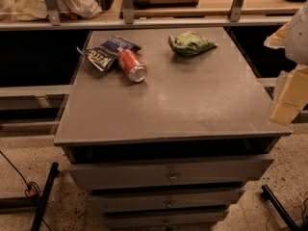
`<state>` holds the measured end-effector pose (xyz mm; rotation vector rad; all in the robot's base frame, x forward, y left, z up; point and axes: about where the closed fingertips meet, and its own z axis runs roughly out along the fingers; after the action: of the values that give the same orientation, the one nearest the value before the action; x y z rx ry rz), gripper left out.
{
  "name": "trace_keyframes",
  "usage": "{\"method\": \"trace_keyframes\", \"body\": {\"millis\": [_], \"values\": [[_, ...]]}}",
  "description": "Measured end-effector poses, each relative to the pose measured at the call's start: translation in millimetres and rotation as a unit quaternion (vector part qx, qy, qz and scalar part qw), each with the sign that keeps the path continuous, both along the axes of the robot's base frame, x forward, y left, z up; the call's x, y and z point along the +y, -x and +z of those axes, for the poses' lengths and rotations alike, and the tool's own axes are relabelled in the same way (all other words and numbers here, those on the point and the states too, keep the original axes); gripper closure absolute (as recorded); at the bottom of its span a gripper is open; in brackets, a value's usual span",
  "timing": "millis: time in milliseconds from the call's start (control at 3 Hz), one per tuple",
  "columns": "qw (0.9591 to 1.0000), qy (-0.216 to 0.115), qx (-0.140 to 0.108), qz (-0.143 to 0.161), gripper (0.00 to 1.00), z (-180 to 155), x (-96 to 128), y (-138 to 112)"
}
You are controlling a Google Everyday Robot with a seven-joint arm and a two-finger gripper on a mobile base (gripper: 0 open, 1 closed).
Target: Place coke can upright
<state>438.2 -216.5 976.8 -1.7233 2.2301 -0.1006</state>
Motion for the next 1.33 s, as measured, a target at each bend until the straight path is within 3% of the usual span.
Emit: {"method": "trace_keyframes", "body": {"millis": [333, 667, 1333], "values": [[1.0000, 0.000, 0.000, 0.000, 0.00, 0, 0, 0], [1.0000, 0.002, 0.007, -0.004, 0.00, -2, 7, -17], [0.9994, -0.015, 0.030, -0.009, 0.00, -23, 57, -119]]}}
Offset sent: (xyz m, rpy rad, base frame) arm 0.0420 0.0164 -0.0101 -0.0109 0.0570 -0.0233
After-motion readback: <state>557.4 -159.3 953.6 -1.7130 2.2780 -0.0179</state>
